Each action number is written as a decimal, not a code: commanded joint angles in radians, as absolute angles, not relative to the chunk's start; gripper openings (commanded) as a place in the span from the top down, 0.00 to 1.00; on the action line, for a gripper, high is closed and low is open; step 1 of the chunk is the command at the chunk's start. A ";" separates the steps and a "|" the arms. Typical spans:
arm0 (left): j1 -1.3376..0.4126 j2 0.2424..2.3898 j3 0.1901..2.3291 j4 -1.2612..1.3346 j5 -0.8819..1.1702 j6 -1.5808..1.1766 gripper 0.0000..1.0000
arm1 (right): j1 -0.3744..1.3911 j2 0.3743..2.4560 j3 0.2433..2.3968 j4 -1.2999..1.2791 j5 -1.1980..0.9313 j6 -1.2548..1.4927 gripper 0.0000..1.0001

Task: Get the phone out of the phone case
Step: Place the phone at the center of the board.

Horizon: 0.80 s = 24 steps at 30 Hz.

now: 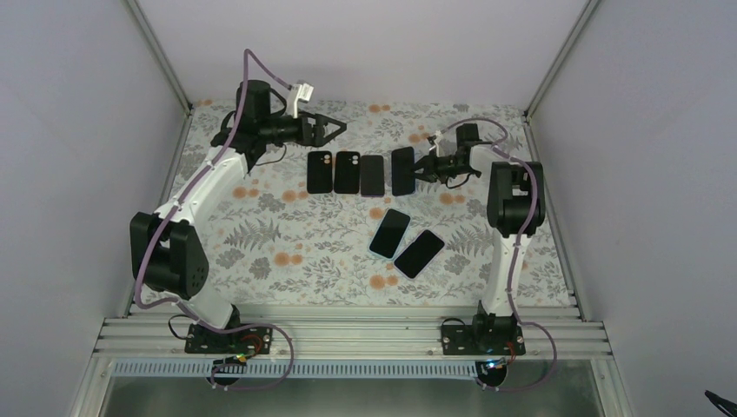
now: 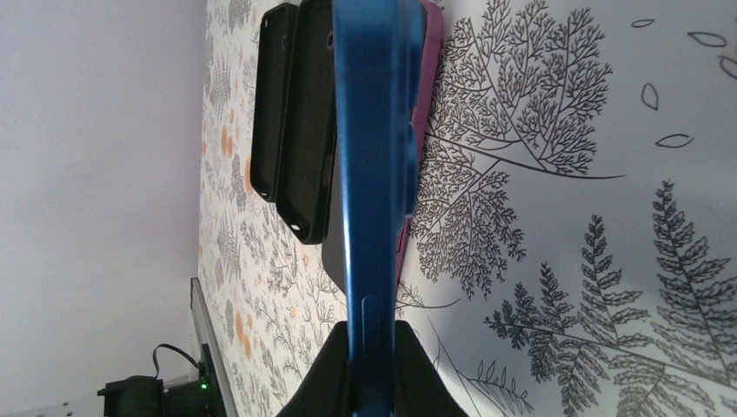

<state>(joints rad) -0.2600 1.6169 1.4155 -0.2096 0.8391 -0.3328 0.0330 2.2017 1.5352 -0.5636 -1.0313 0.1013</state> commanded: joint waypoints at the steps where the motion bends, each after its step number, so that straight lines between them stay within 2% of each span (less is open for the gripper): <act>1: -0.249 1.651 1.420 -0.176 0.867 -0.367 0.00 | 0.021 2.237 1.585 -0.551 -1.141 0.137 0.96; 24: -0.232 1.672 1.404 -0.155 0.884 -0.397 0.00 | 0.012 2.380 1.682 -0.559 -1.209 0.187 0.93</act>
<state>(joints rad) -0.2390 1.6691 1.4155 -0.1799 0.8692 -0.3862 0.0181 2.3692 1.6386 -0.5648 -1.1328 0.1692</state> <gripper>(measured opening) 0.999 0.059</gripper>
